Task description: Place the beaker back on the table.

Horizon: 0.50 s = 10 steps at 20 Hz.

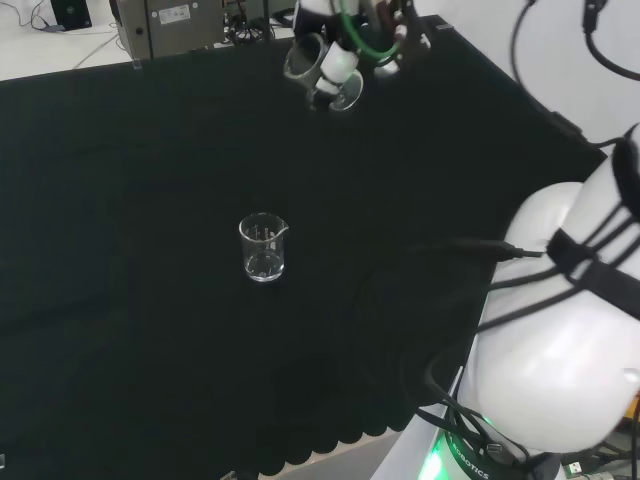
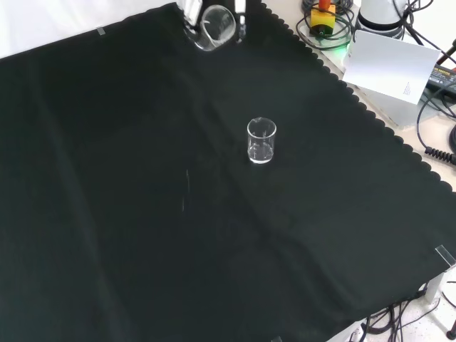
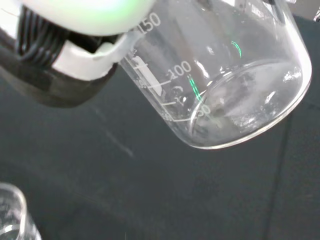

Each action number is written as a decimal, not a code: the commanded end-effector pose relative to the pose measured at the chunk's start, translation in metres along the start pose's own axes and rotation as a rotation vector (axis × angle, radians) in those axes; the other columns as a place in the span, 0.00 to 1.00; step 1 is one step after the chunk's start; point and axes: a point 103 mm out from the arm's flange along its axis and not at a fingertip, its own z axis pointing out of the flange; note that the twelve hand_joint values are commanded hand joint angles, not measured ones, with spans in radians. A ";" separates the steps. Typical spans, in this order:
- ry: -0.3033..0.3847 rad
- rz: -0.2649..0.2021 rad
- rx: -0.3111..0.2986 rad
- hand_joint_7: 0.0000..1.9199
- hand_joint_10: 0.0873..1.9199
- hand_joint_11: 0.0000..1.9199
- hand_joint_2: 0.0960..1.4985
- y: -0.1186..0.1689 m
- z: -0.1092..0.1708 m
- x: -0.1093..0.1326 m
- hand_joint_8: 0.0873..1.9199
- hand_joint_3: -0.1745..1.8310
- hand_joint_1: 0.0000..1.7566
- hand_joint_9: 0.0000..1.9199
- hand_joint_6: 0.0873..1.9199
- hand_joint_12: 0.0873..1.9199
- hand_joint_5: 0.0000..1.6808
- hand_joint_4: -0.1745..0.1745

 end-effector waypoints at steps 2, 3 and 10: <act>0.342 -0.139 0.167 0.61 0.25 0.74 0.40 0.060 0.187 0.021 0.45 0.46 0.74 0.78 0.46 0.28 0.67 0.00; 0.344 -0.138 0.167 0.61 0.25 0.74 0.40 0.060 0.188 0.020 0.45 0.46 0.74 0.78 0.46 0.28 0.67 0.00; 0.351 -0.136 0.149 0.61 0.26 0.74 0.41 0.065 0.193 0.020 0.46 0.46 0.73 0.78 0.46 0.28 0.67 0.00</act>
